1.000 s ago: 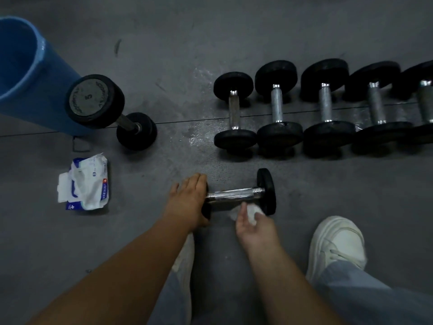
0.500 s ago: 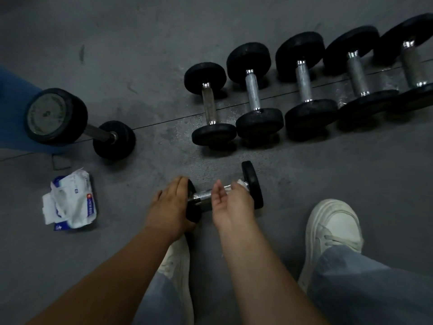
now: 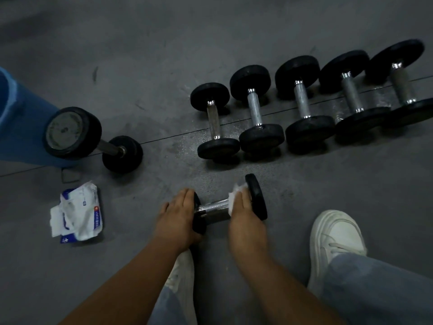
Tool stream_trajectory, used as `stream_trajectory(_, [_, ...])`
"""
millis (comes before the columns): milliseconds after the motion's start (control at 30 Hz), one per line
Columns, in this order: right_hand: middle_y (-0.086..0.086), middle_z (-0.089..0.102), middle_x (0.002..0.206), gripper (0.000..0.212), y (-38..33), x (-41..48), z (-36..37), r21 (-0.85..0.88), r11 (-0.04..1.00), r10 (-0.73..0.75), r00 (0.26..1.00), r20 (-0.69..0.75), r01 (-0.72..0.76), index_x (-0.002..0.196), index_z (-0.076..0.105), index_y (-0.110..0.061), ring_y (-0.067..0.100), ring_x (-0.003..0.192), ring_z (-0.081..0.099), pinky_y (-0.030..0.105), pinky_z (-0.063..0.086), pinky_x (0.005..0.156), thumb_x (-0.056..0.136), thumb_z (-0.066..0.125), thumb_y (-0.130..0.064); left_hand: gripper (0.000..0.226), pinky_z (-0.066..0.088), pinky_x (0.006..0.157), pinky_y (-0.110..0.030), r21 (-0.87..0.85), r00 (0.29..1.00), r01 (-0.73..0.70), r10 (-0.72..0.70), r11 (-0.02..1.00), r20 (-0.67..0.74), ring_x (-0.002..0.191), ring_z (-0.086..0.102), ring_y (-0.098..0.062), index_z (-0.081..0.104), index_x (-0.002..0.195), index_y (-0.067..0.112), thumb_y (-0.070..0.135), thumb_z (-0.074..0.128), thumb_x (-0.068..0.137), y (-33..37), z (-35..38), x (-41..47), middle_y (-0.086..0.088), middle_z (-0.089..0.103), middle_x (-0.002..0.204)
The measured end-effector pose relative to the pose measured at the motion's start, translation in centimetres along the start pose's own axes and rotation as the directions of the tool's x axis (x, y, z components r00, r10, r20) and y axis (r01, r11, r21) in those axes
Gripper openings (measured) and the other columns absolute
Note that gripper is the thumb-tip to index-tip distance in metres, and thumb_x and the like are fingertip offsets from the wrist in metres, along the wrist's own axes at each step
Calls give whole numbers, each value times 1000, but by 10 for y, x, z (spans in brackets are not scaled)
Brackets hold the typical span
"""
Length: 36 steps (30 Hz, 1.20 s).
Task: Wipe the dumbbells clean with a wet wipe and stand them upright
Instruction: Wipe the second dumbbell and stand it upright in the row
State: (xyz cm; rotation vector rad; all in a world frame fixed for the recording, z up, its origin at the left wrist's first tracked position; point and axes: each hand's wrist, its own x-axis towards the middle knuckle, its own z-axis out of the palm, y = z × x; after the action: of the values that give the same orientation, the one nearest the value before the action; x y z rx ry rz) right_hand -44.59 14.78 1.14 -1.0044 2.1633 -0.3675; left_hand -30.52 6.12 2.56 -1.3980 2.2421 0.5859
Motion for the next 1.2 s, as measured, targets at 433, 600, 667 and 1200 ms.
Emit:
stream_trajectory(433, [1, -31, 158, 92, 6, -13, 17, -271, 961, -19, 991, 131, 54, 154, -16, -20, 19, 110, 58, 28, 51, 81, 90, 49, -8, 115, 20, 117, -36, -8, 999, 14, -14, 1000, 29, 142, 31, -19, 12, 154, 20, 40, 82, 65, -1, -1, 2, 1, 18, 159])
stream_trajectory(600, [-4, -19, 162, 80, -3, 8, 4, -147, 987, 71, 994, 88, -57, 156, -2, -21, 23, 118, 56, 33, 49, 89, 95, 48, -8, 116, 23, 117, -39, 1, 998, 16, -16, 1000, 54, 141, 31, -23, 10, 154, 21, 38, 84, 65, 0, -5, 2, 1, 17, 160])
stream_trajectory(667, [-6, -35, 155, 86, 5, -18, 15, -234, 972, 5, 993, 116, 22, 155, -12, -21, 19, 108, 60, 29, 51, 82, 93, 46, -7, 117, 24, 115, -38, 1, 998, 26, -26, 1000, 61, 140, 33, -23, 11, 154, 21, 38, 85, 65, 1, -6, 1, 1, 18, 159])
stream_trajectory(1200, [-3, -16, 161, 89, 6, 3, 22, -235, 972, 1, 999, 41, 9, 155, -3, -23, 27, 104, 62, 31, 47, 76, 89, 54, -9, 125, 21, 118, -41, 67, 1000, 14, -16, 998, 26, 143, 31, -21, 10, 153, 19, 40, 88, 58, -5, 4, 6, -1, 17, 160])
